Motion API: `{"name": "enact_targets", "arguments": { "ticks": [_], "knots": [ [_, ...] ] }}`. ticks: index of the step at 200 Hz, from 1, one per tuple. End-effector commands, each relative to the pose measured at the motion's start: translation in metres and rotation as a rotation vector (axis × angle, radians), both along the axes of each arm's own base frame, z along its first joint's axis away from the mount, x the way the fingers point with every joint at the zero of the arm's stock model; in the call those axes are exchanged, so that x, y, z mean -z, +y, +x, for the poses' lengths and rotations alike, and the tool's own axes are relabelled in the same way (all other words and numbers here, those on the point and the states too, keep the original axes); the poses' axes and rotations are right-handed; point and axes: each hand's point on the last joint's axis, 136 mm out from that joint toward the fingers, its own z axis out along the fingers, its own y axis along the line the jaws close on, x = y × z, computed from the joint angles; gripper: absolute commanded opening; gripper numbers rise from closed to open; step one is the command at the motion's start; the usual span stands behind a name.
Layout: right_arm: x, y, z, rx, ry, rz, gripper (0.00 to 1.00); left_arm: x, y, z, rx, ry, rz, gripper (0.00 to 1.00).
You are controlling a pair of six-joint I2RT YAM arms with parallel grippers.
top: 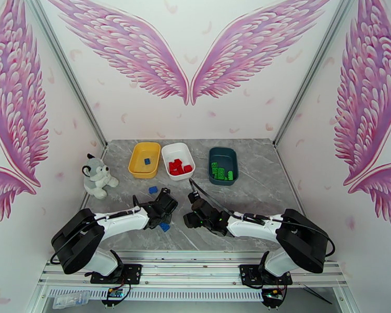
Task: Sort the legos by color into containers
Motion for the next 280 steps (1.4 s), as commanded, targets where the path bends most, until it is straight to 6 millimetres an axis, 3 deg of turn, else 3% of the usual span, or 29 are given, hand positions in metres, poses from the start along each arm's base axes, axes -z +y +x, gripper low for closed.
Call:
{"name": "enact_targets", "arguments": {
  "ticks": [1, 25, 58, 102, 129, 169, 196, 214, 247, 280],
  "knots": [
    [-0.007, -0.002, 0.003, 0.016, -0.023, 0.027, 0.72, -0.022, -0.001, 0.006, -0.021, -0.048, -0.012, 0.32],
    [-0.017, 0.025, -0.005, -0.080, 0.002, 0.139, 0.71, -0.041, -0.001, 0.015, -0.040, -0.106, -0.059, 0.32],
    [-0.026, 0.062, -0.009, -0.175, 0.044, 0.274, 0.71, -0.070, 0.004, 0.040, -0.101, -0.200, -0.133, 0.33],
    [-0.040, 0.083, 0.000, -0.202, 0.031, 0.356, 0.70, -0.104, 0.035, 0.085, -0.231, -0.315, -0.222, 0.33],
    [-0.051, 0.079, 0.008, -0.187, 0.016, 0.387, 0.70, -0.132, 0.061, 0.116, -0.316, -0.409, -0.252, 0.35],
    [-0.054, 0.056, 0.015, -0.140, -0.004, 0.353, 0.71, -0.162, 0.089, 0.166, -0.391, -0.477, -0.237, 0.38],
    [-0.055, 0.040, 0.016, -0.109, -0.020, 0.333, 0.71, -0.169, 0.104, 0.203, -0.427, -0.483, -0.218, 0.40],
    [-0.057, 0.032, 0.016, -0.087, -0.032, 0.318, 0.72, -0.168, 0.110, 0.222, -0.440, -0.469, -0.212, 0.52],
    [-0.057, 0.017, 0.016, -0.053, -0.054, 0.288, 0.74, -0.172, 0.105, 0.225, -0.425, -0.477, -0.209, 0.69],
    [-0.052, 0.010, 0.017, -0.036, -0.061, 0.245, 0.75, -0.167, 0.092, 0.204, -0.387, -0.463, -0.182, 0.71]
  ]
}}
